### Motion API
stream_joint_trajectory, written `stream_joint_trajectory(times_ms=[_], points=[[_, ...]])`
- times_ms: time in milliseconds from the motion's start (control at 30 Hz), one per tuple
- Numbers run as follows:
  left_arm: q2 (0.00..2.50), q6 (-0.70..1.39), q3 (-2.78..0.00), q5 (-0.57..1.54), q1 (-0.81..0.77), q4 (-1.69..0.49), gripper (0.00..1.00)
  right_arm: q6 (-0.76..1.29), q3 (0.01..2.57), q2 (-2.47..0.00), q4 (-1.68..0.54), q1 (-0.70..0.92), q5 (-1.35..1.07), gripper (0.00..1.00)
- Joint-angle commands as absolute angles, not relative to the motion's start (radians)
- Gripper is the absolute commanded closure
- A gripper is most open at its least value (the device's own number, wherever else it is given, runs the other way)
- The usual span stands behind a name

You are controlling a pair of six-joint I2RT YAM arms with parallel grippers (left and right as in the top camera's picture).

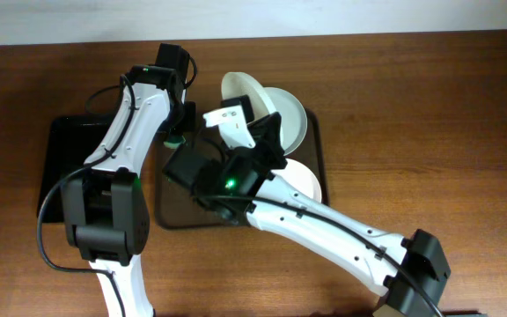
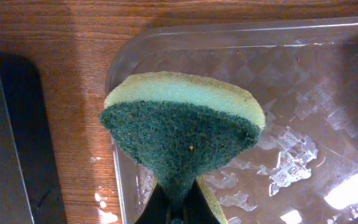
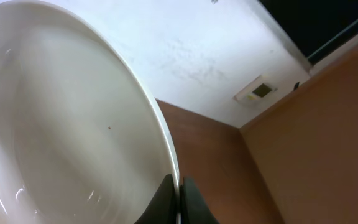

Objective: Clean dirty plates on tray and stack at the side
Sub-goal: 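Lift the plate with the right gripper and place it right of tray, then grasp the bottom plate rim with the right gripper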

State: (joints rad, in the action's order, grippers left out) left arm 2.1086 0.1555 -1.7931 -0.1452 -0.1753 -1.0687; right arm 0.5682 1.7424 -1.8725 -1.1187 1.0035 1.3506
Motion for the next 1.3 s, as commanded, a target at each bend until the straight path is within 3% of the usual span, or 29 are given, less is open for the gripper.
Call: stream_joint_trajectory(times_ms=[0, 200, 333, 500, 600, 733, 833, 1067, 1167, 1267], points=[[2.115, 0.168, -1.815, -0.142, -0.17, -1.066, 0.99, 0.574, 1.762, -1.842, -1.119, 1.023, 1.426, 0.96], [2.115, 0.168, -1.815, -0.142, -0.17, -1.066, 0.99, 0.579, 1.762, -1.842, -1.119, 1.021, 1.411, 0.96], [2.115, 0.168, -1.815, -0.142, -0.17, -1.067, 0.99, 0.585, 1.762, -1.837, -1.129, 0.959, 1.088, 0.96], [2.115, 0.168, -1.815, -0.142, -0.17, -1.053, 0.99, 0.583, 1.762, -1.728, -1.166, 0.625, 0.514, 0.96], [2.115, 0.168, -1.815, -0.142, -0.169, -1.051, 0.99, 0.545, 1.757, -1.703, -1.243, 0.225, 0.311, 0.96], [2.115, 0.168, -1.815, -0.142, -0.169, -1.044, 0.99, 0.518, 1.676, -1.709, -1.224, -0.107, 0.248, 0.96], [2.115, 0.168, -1.815, -0.138, -0.169, -1.039, 0.99, 0.493, 1.475, -1.71, -1.084, -0.231, 0.23, 0.96], [2.115, 0.168, -1.815, -0.108, -0.169, -1.03, 0.99, 0.506, 1.214, -1.71, -0.841, -0.243, 0.221, 0.94], [2.115, 0.168, -1.815, -0.108, -0.169, -1.03, 0.99, 0.509, 1.21, -1.71, -0.837, -0.243, 0.22, 0.78], [2.115, 0.168, -1.815, -0.107, -0.17, -1.028, 0.99, 0.387, 1.316, -1.707, -0.926, -0.242, 0.07, 0.45]])
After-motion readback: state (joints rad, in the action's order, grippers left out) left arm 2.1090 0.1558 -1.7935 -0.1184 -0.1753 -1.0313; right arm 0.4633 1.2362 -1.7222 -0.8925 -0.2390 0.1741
